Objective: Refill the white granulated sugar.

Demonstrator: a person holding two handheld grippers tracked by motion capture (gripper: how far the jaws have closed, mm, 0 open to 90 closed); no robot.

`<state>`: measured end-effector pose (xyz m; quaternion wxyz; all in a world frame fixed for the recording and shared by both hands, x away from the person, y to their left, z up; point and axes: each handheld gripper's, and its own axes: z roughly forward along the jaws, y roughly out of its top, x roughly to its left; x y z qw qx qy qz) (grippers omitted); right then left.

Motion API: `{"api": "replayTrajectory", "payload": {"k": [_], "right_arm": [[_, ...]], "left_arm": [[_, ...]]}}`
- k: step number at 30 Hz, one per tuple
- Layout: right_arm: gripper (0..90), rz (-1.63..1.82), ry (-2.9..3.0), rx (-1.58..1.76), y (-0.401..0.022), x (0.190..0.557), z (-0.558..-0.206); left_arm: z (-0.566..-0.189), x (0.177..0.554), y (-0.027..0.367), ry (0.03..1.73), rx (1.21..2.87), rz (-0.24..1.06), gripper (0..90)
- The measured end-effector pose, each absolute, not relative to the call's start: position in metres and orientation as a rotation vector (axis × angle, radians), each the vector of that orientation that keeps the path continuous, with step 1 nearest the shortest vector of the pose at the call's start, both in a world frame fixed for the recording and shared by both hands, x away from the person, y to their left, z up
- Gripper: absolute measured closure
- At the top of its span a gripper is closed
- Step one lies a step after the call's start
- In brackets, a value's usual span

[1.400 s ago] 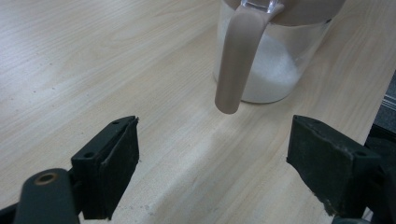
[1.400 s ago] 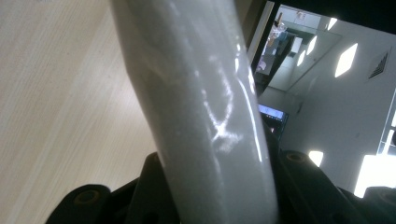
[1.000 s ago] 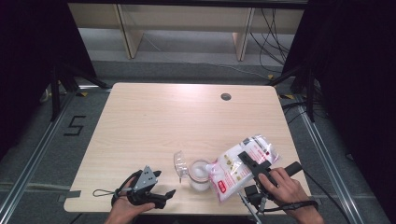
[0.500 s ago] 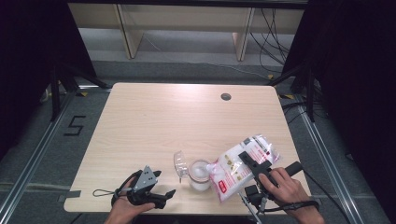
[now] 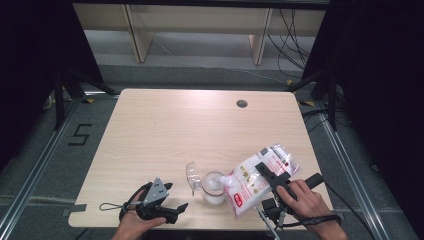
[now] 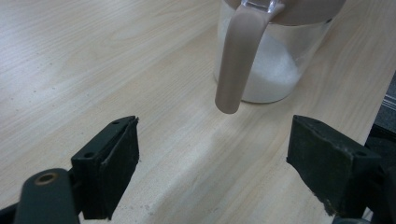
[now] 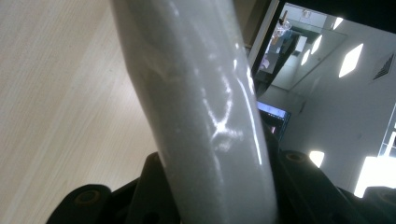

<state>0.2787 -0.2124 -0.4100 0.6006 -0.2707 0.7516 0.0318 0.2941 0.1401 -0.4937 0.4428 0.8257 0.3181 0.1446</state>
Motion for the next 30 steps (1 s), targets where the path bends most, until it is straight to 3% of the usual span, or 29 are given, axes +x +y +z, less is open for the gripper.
{"api": "replayTrajectory", "payload": {"k": [30], "right_arm": [[73.9, 0.224, 1.83, -0.52, -0.2213, 0.2846, -0.4144]], "left_arm": [[-0.4949, 0.2948, 0.1395, 0.789, 2.036, 0.358, 16.5]]}}
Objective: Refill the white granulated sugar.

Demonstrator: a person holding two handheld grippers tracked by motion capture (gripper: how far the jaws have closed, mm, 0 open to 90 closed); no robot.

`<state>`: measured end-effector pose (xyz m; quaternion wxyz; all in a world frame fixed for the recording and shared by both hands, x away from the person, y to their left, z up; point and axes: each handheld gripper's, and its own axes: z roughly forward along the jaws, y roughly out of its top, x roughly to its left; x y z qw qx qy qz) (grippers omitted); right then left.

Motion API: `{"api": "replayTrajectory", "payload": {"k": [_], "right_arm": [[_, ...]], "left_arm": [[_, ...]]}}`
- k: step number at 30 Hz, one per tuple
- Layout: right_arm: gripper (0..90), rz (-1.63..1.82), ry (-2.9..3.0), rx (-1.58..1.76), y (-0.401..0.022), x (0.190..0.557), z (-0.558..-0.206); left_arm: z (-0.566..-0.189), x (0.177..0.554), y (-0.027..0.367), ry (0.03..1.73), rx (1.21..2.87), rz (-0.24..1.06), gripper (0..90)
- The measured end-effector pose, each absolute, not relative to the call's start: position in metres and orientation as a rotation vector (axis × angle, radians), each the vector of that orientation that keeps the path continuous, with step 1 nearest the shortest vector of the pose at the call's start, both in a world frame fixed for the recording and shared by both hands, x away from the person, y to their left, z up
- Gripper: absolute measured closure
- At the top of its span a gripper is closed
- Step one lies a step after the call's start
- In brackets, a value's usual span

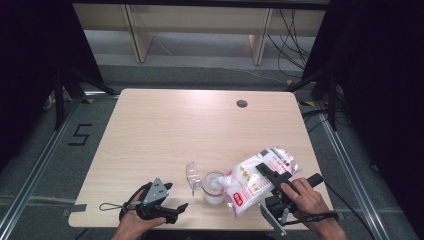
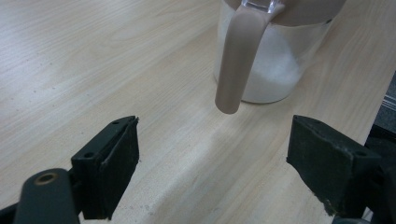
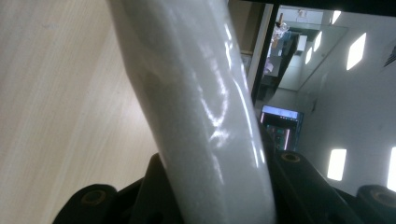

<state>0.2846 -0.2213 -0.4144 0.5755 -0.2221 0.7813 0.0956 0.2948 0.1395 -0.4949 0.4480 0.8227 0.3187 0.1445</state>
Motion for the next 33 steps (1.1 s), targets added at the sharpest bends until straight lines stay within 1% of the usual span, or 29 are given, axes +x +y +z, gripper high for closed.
{"api": "replayTrajectory", "payload": {"k": [13, 14, 18, 22, 23, 26, 31, 33], "right_arm": [[75.2, 0.382, 1.89, -0.459, -0.229, 0.293, -0.424], [75.2, 0.382, 1.89, -0.459, -0.229, 0.293, -0.424], [75.5, 0.419, 1.896, -0.453, -0.232, 0.295, -0.425], [75.9, 0.474, 1.916, -0.407, -0.234, 0.296, -0.429], [76.1, 0.511, 1.931, -0.379, -0.235, 0.297, -0.431], [76.2, 0.513, 1.919, -0.401, -0.236, 0.299, -0.43], [76.8, 0.606, 1.946, -0.329, -0.242, 0.303, -0.437], [77.0, 0.598, 1.936, -0.364, -0.244, 0.305, -0.434]], "left_arm": [[-0.495, 0.294, 0.139, 0.799, 2.015, 0.35, 16.5], [-0.495, 0.295, 0.141, 0.785, 2.045, 0.368, 16.5], [-0.493, 0.295, 0.142, 0.785, 2.059, 0.36, 16.5], [-0.493, 0.295, 0.141, 0.791, 2.057, 0.365, 16.5], [-0.494, 0.294, 0.14, 0.793, 2.025, 0.347, 16.5], [-0.494, 0.294, 0.14, 0.793, 2.025, 0.348, 16.5], [-0.494, 0.294, 0.14, 0.794, 2.032, 0.347, 16.4], [-0.494, 0.294, 0.14, 0.794, 2.031, 0.348, 16.5]]}}
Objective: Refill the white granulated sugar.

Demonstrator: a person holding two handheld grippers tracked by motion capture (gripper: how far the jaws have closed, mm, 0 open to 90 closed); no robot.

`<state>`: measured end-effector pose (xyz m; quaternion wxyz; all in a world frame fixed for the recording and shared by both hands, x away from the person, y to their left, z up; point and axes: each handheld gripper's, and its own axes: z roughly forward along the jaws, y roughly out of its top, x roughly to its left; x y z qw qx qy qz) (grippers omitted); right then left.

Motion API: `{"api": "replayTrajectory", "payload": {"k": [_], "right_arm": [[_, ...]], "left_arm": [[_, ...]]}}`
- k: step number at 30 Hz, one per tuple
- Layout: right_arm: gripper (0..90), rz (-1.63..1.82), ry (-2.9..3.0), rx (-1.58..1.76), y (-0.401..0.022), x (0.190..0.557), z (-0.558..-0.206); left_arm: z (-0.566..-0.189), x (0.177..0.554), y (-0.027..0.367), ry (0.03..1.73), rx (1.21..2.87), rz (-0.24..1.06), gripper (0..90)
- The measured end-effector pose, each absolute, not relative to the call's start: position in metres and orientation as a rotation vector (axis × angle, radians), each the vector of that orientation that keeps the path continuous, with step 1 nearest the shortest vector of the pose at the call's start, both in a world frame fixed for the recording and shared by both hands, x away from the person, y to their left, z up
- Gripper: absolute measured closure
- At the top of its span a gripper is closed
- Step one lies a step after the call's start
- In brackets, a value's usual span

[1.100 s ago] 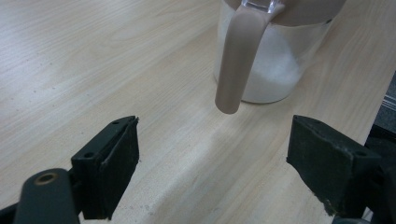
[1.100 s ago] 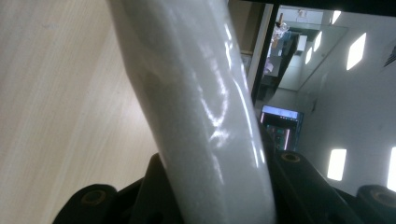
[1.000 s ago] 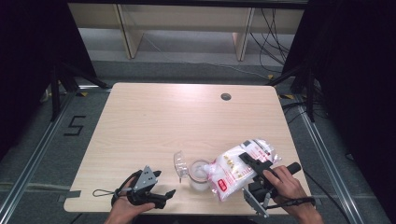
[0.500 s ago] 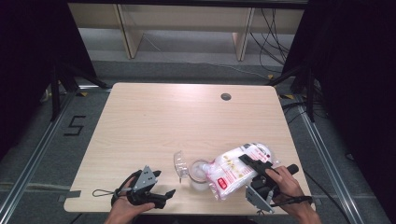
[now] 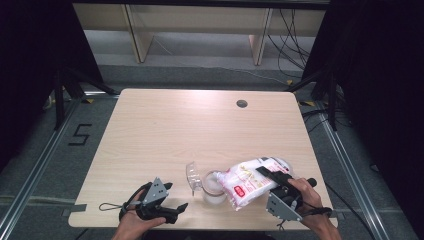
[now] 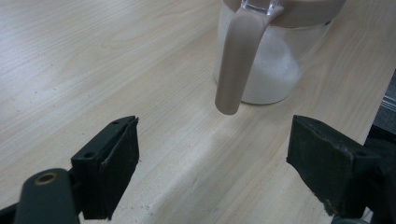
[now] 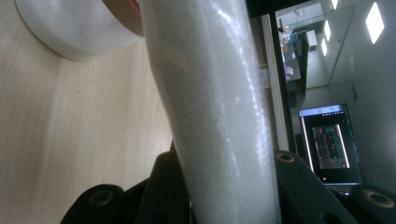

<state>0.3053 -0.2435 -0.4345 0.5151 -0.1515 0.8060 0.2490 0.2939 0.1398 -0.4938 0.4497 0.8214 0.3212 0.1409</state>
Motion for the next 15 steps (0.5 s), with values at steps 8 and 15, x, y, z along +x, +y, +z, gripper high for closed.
{"api": "replayTrajectory", "payload": {"k": [8, 15], "right_arm": [[77.7, 0.752, 1.975, -0.216, -0.25, 0.307, -0.439], [78.3, 0.861, 1.982, -0.138, -0.258, 0.314, -0.44]], "left_arm": [[-0.494, 0.294, 0.14, 0.788, 2.029, 0.354, 16.5], [-0.493, 0.294, 0.14, 0.79, 2.032, 0.356, 16.5]]}}
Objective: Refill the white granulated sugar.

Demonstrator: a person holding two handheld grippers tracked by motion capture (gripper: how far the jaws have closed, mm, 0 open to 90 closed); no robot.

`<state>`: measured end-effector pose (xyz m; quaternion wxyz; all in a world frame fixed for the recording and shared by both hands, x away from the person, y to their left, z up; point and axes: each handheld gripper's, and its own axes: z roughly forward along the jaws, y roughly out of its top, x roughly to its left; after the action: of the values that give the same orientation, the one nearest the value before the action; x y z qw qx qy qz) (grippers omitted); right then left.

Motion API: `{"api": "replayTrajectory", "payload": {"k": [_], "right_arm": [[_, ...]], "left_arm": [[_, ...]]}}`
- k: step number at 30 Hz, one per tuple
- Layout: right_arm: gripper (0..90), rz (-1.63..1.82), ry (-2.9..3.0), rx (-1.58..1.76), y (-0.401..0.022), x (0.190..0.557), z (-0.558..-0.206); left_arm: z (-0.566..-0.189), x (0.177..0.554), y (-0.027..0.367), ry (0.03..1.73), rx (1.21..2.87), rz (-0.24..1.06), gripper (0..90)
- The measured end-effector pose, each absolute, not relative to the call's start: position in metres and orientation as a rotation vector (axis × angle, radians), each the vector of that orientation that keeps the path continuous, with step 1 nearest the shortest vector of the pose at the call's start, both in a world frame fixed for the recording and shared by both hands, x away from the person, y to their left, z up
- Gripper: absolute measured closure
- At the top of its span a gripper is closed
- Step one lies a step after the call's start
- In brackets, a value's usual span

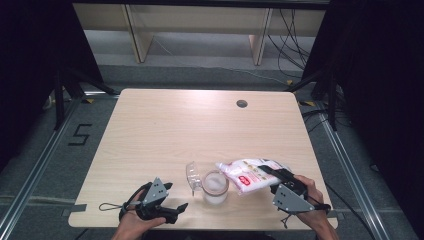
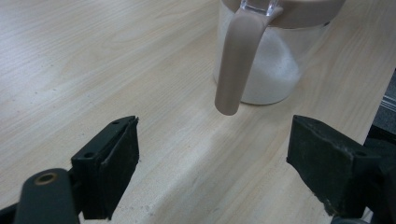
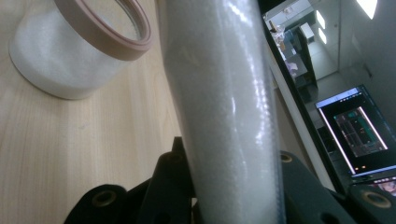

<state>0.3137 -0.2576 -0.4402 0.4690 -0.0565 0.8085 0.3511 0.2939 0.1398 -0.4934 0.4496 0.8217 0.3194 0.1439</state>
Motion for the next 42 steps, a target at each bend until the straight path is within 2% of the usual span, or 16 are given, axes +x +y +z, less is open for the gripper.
{"api": "replayTrajectory", "payload": {"k": [20, 28, 42], "right_arm": [[79.2, 1.177, 2.02, 0.192, -0.263, 0.339, -0.462], [79.5, 1.356, 2.009, 0.361, -0.27, 0.35, -0.477], [79.4, 1.391, 2.033, 0.5, -0.278, 0.358, -0.485]], "left_arm": [[-0.493, 0.295, 0.141, 0.786, 2.066, 0.37, 16.5], [-0.494, 0.294, 0.139, 0.796, 2.032, 0.347, 16.5], [-0.494, 0.294, 0.139, 0.776, 2.049, 0.361, 16.5]]}}
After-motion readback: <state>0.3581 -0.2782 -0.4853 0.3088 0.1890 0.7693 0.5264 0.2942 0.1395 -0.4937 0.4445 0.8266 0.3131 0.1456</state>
